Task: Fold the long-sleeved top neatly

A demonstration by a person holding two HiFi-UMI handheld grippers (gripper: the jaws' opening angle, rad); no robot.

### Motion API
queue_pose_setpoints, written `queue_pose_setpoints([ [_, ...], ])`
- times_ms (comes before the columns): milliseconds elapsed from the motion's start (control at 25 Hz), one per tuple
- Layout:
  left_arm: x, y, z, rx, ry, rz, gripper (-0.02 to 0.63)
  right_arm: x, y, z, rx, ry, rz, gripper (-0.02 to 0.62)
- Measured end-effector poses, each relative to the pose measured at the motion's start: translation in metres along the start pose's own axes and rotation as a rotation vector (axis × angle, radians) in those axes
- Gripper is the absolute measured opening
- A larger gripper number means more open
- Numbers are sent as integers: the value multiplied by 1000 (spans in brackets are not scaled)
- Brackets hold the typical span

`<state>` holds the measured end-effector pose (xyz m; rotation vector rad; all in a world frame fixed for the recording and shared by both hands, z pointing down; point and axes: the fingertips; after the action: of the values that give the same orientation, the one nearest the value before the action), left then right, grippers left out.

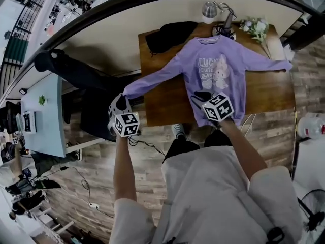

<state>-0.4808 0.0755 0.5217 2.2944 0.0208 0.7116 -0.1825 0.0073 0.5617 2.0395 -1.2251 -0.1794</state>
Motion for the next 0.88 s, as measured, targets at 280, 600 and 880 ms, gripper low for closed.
queue_pose_setpoints([
  [280, -87, 25, 20, 113, 185, 113, 44, -12, 30, 10, -25, 39, -71, 98],
  [600, -62, 86, -54, 33, 279, -12, 44, -21, 51, -7, -79, 101, -139, 97],
  [880, -37, 118, -98, 18, 182, -109, 44, -26, 59, -27, -117, 142, -184, 95],
])
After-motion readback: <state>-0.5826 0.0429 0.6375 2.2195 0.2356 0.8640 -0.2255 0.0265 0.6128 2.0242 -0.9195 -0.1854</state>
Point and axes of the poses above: the fingertips, and each gripper's own axes: y forward along the fingers, x to its right, z out of its top, and after that the axes turned 11 degrees about -z, right-handed
